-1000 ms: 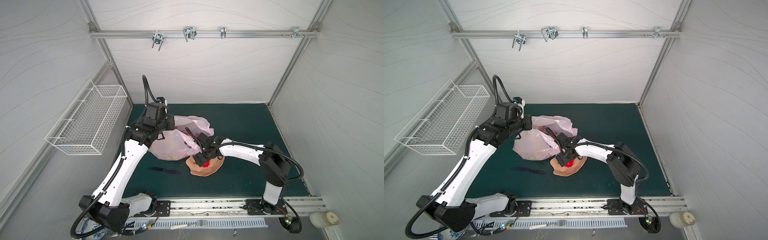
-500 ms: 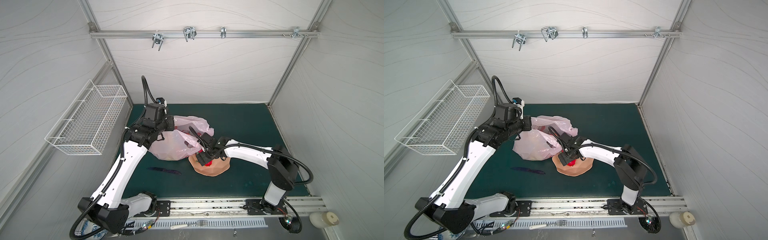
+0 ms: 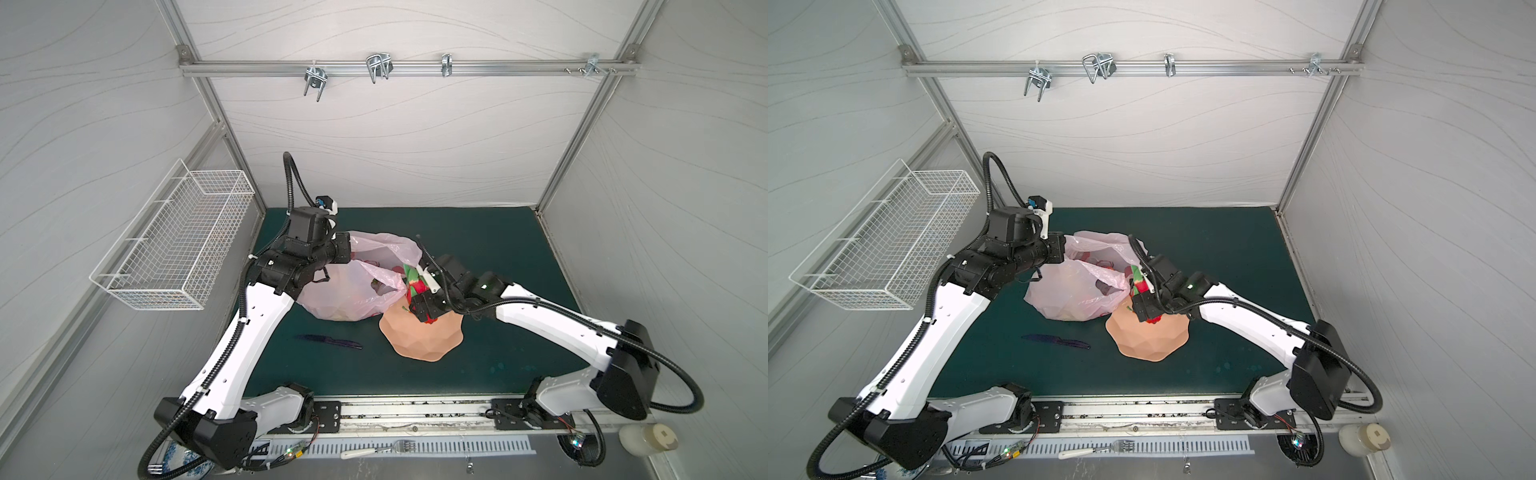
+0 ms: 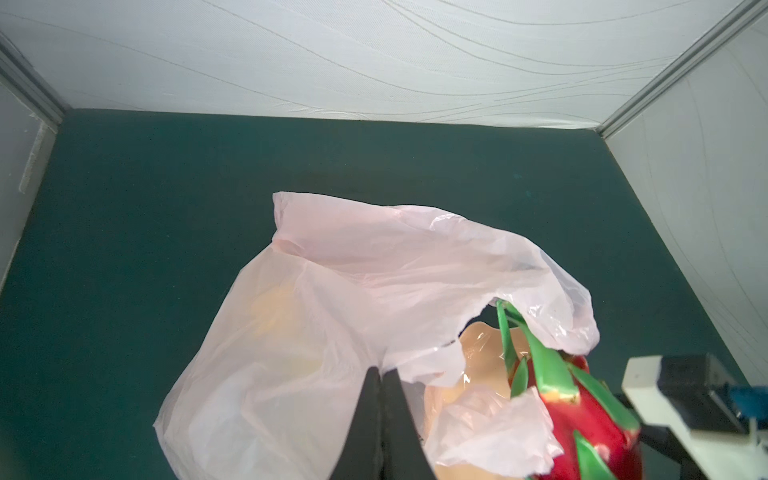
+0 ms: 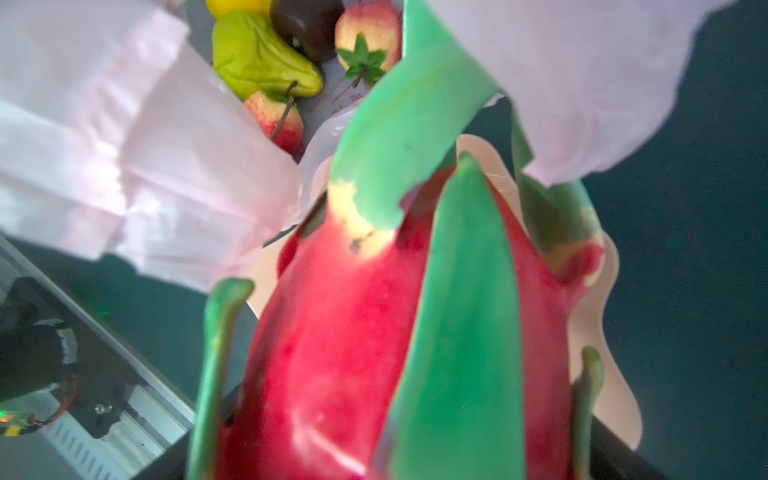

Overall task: Place the fruits into the plastic bag
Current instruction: 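Lower the right gripper onto the dragon fruit in the bowl and close, then lift the dragon fruit with the right gripper toward the bag mouth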

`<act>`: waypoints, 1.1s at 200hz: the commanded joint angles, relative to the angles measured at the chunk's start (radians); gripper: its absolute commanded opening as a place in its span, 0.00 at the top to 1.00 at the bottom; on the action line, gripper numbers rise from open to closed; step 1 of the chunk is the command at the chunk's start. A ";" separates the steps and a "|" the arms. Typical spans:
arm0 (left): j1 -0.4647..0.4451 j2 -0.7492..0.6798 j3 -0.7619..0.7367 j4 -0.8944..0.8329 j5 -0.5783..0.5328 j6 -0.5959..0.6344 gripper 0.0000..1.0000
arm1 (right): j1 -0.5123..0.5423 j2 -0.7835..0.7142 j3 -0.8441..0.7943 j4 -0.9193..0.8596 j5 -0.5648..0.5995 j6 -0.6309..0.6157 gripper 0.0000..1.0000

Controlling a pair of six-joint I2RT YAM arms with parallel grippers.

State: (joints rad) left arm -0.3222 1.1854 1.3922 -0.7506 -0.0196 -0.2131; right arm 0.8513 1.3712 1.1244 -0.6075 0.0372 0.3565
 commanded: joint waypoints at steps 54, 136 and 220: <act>0.004 -0.031 -0.012 0.068 0.110 0.011 1.00 | -0.121 -0.025 0.047 0.002 -0.253 -0.142 0.63; 0.003 -0.005 -0.032 0.110 0.182 -0.006 1.00 | -0.117 0.021 0.060 0.002 -0.329 -0.206 0.65; 0.001 0.036 0.000 0.121 0.236 0.003 1.00 | -0.026 0.102 0.151 -0.073 -0.142 -0.367 0.69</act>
State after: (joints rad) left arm -0.3225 1.2106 1.3537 -0.6876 0.1764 -0.2169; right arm 0.8101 1.4384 1.2118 -0.6682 -0.1673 0.0776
